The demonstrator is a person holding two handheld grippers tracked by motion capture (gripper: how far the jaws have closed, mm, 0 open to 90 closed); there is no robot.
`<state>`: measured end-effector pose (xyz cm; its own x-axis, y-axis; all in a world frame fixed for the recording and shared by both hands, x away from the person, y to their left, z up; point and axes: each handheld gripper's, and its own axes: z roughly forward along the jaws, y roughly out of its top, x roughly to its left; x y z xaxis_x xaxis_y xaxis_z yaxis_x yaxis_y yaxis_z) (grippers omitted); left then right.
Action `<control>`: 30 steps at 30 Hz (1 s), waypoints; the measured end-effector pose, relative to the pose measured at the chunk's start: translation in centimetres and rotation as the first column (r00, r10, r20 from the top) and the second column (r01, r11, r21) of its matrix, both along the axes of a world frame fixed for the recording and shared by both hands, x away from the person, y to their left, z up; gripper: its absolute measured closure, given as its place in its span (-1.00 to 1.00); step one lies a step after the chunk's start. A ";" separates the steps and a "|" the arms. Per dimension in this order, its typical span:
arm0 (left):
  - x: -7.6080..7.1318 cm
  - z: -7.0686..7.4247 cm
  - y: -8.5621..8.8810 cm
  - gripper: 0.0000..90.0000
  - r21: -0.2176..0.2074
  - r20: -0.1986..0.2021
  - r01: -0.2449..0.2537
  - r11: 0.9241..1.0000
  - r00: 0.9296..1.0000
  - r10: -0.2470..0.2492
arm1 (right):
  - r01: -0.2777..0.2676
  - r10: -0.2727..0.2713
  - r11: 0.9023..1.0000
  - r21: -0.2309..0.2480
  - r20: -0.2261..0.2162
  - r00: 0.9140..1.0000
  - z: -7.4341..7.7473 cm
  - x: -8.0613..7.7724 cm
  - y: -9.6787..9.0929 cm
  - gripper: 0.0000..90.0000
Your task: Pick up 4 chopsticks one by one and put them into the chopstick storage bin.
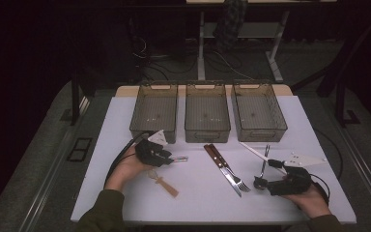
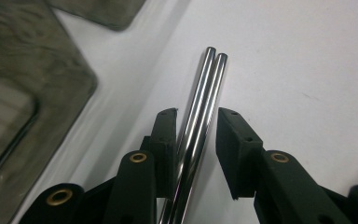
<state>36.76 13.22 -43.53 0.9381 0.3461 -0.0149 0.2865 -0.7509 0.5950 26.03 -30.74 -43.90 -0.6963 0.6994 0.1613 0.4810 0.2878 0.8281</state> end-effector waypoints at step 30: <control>0.4 -0.2 0.5 0.71 -0.022 -0.037 -0.045 0.999 0.998 0.044 | 0.000 0.000 1.000 0.002 0.000 1.000 0.0 -0.1 0.0 -0.74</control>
